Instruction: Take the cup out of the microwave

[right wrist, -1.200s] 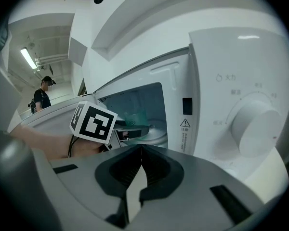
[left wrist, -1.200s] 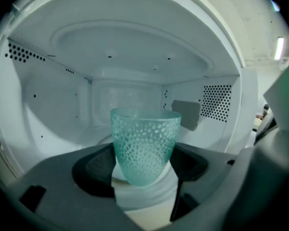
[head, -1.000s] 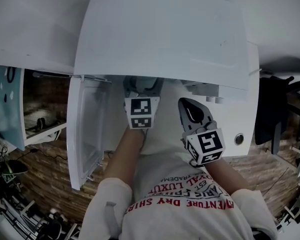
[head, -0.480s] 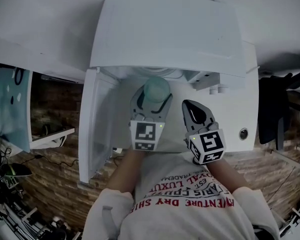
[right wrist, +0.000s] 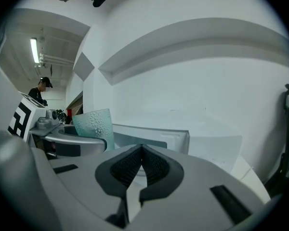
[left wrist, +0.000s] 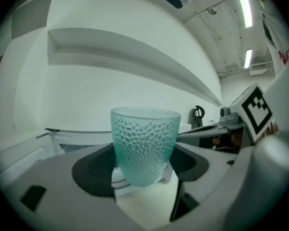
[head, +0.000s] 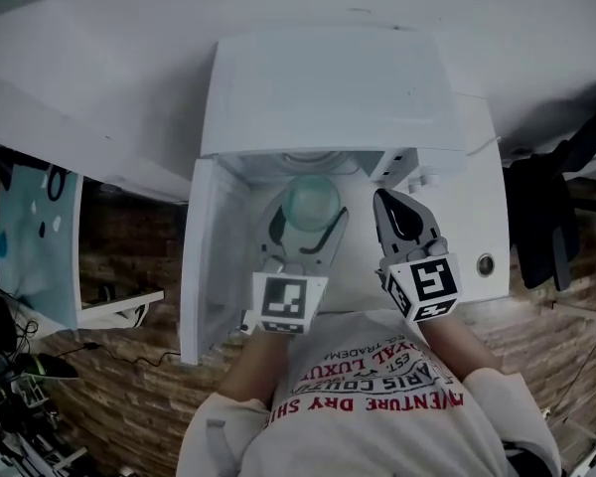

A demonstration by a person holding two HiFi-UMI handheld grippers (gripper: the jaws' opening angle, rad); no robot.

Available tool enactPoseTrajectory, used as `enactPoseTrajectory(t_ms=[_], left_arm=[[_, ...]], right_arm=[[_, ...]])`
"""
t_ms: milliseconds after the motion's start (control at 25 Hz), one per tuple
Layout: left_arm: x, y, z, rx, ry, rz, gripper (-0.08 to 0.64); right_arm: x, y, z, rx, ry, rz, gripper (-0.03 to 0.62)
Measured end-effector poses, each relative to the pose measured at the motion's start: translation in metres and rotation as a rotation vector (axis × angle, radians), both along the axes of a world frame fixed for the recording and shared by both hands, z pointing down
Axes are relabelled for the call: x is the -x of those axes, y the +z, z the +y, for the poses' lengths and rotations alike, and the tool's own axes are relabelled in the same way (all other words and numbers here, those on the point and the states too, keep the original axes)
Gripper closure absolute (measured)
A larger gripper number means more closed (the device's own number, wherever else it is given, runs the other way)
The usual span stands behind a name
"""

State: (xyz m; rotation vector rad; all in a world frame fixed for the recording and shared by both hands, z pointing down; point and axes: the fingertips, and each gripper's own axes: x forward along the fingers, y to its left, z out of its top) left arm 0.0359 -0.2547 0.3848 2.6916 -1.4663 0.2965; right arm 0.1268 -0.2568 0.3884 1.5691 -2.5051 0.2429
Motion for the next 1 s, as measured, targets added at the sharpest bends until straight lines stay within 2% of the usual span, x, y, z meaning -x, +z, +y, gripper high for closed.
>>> enactPoseTrajectory(t_ms=[400,1000], left_arm=[[-0.001,-0.037,0.01,-0.045,0.038,-0.02,0.209],[-0.001,-0.032,0.007,-0.026,0.027,-0.008,0.209]], right_arm=[[0.003,-0.044,0.009,-0.12,0.009,-0.009,0.58],[0.009,-0.043,0.01,-0.112,-0.009,-0.005,0.58]])
